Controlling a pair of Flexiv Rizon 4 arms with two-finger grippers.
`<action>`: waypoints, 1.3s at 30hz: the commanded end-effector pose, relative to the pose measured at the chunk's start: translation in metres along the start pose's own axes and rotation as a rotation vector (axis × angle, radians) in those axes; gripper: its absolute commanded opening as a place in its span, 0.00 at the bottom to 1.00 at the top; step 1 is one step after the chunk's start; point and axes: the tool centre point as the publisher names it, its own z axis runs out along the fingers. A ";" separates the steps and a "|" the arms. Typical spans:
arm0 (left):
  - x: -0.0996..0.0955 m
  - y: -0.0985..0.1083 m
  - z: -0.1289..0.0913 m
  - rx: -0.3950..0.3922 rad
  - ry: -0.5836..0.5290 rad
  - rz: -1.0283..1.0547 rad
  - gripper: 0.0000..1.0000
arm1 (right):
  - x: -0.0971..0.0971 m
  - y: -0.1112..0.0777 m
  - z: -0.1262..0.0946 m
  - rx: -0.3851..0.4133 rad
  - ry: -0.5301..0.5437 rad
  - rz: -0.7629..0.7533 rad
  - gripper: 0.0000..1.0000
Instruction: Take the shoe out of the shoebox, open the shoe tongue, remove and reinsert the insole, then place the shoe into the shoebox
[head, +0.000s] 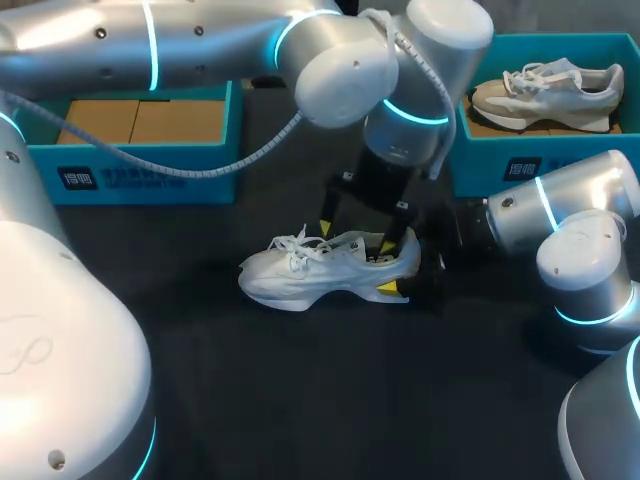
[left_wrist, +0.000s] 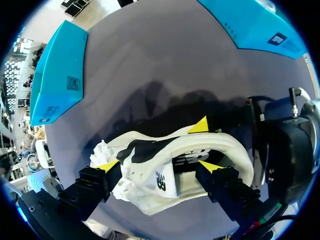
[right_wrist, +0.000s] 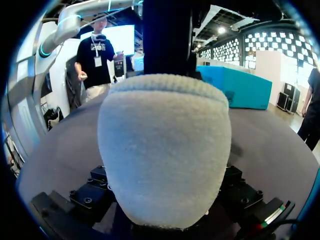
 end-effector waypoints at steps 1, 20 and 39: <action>0.003 0.000 0.006 -0.004 -0.011 -0.008 1.00 | -0.001 -0.001 0.005 0.001 0.000 0.000 0.00; -0.028 0.012 0.014 -0.023 -0.034 -0.107 1.00 | -0.001 -0.001 0.005 0.001 0.000 0.000 0.00; -0.053 0.027 0.002 -0.104 0.009 -0.211 0.82 | -0.001 -0.001 0.005 0.001 0.000 0.000 0.00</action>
